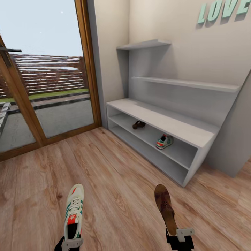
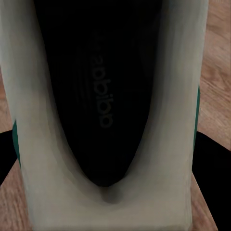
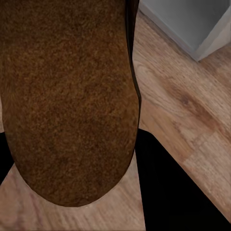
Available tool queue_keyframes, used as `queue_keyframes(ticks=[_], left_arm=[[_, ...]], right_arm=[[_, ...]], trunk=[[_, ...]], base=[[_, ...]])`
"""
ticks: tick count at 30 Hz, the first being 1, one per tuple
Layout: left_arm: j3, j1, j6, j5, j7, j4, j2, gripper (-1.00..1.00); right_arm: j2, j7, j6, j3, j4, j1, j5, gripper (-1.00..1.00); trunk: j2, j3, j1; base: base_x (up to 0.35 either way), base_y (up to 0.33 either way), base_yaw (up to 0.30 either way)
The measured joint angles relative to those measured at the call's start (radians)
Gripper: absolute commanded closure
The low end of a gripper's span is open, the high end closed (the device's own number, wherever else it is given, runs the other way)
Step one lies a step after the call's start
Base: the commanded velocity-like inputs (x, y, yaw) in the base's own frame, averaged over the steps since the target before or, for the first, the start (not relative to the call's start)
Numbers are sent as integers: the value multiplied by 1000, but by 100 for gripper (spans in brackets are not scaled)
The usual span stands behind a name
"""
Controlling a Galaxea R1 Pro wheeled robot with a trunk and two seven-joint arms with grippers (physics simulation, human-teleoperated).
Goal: Pick up the two gym shoes and the two sandals from the corridor floor and place them onto the hallstand (shoe rack) in the corridor, making sure they are on the rack and not on the floor. Arrange them so the two gym shoes are next to each other and the two sandals are next to each other.
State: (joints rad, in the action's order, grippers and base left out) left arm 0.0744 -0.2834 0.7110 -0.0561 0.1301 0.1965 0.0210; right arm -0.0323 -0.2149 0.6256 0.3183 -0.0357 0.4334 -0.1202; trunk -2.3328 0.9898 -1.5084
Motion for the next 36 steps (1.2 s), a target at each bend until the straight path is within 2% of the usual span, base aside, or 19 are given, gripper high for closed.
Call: queue_keyframes(ticks=[36], left_arm=[[0,0,1,-1,0,0,0,100]], right_arm=[[0,0,0,1,1,0,0,100]], trunk=[[0,0,0]], base=[[267,242,-271]])
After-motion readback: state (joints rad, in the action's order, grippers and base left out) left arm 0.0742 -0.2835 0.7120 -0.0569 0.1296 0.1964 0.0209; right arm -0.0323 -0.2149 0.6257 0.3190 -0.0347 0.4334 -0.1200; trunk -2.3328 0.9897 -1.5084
